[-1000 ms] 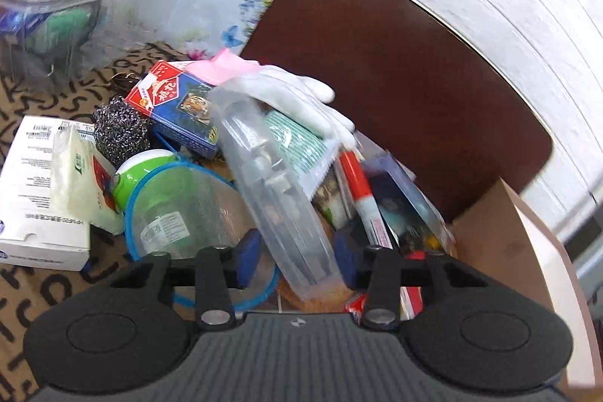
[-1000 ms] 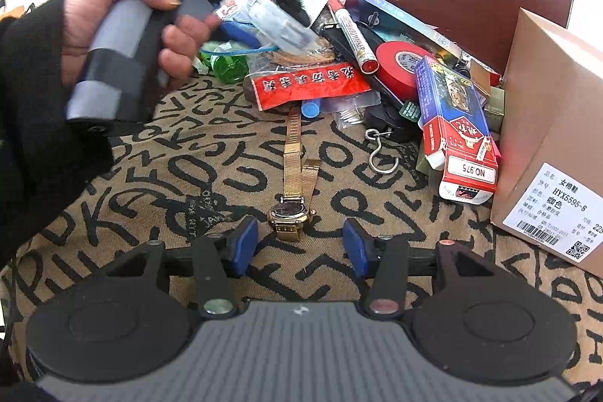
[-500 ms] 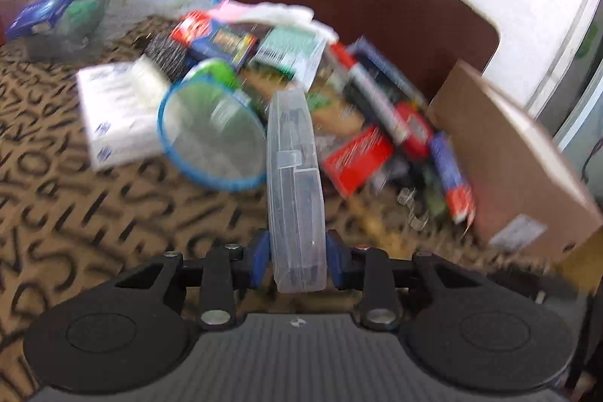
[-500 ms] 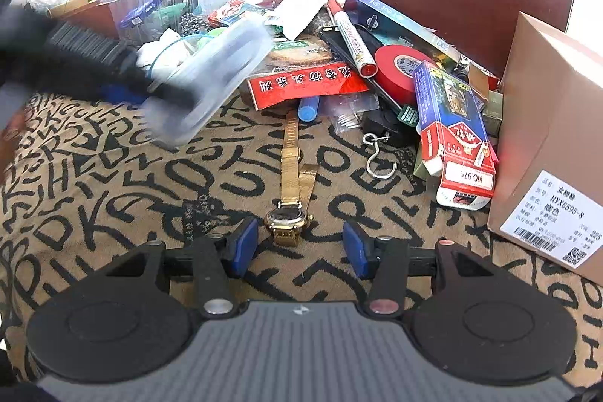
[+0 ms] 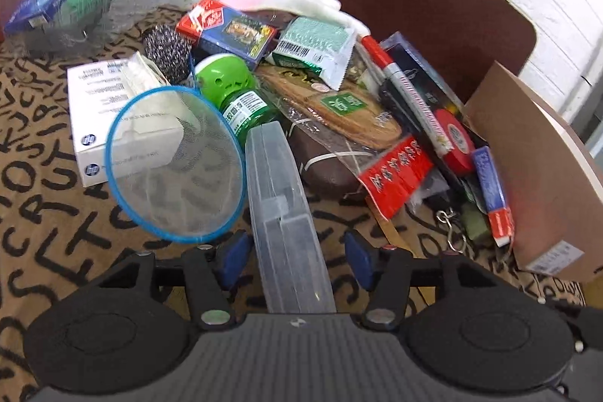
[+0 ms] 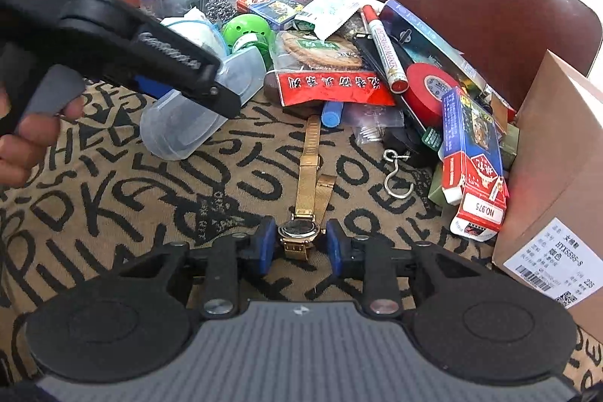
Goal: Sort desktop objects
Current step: 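Grasp the clear plastic case with the left tool while the right tool grasps the gold watch, then lift the case and watch and carry both toward the white box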
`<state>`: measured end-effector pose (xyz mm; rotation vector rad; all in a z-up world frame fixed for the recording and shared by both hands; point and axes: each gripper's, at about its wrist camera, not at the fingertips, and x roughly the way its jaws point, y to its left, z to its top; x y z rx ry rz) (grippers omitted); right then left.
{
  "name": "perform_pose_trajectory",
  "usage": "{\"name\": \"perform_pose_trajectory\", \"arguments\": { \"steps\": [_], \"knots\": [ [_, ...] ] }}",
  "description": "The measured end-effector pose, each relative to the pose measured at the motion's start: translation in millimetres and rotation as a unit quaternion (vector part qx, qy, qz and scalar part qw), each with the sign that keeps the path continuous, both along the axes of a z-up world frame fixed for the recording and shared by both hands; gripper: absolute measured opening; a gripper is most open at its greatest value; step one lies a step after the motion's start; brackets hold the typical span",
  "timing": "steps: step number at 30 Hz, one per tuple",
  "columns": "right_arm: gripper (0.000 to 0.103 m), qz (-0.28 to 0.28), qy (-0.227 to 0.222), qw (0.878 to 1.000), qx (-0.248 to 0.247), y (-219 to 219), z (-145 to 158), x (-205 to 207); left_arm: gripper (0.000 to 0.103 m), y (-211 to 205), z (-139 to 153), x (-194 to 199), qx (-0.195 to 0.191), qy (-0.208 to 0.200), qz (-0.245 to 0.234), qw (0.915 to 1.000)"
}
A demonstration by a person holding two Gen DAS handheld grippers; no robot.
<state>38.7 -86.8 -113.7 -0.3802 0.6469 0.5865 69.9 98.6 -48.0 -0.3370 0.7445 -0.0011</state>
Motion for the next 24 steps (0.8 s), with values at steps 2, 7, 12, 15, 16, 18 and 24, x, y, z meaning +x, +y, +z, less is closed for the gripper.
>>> {"name": "perform_pose_trajectory", "arguments": {
  "steps": [2,7,12,15,16,18,24],
  "knots": [
    [0.030,-0.001,0.001,1.000,0.003,-0.2,-0.5,0.8,0.041,-0.6,-2.8,5.1,0.008,0.008,0.000,0.9999],
    [0.027,-0.003,0.008,1.000,0.010,-5.3,5.1,-0.7,0.041,-1.6,1.9,-1.0,0.014,0.011,-0.013,0.9998],
    [0.027,0.001,-0.008,0.999,0.036,-14.0,24.6,-7.5,0.040,-3.7,12.9,-19.1,0.014,0.000,-0.021,0.9997],
    [0.027,0.002,-0.028,0.998,0.050,-21.0,42.1,-10.5,0.036,-2.3,24.5,-28.2,0.005,-0.014,-0.025,0.9996],
    [0.027,0.002,-0.036,0.998,0.054,-23.4,48.1,-11.3,0.036,-2.0,29.3,-30.4,-0.003,-0.021,-0.033,0.9993],
    [0.027,0.001,-0.050,0.997,0.061,-27.5,59.6,-13.3,0.036,-3.9,39.2,-34.7,-0.011,-0.033,-0.041,0.9986],
    [0.027,-0.011,-0.090,0.992,0.084,-46.3,95.2,-17.4,0.036,-18.6,65.3,-44.0,-0.015,-0.073,-0.077,0.9942]
  ]
}}
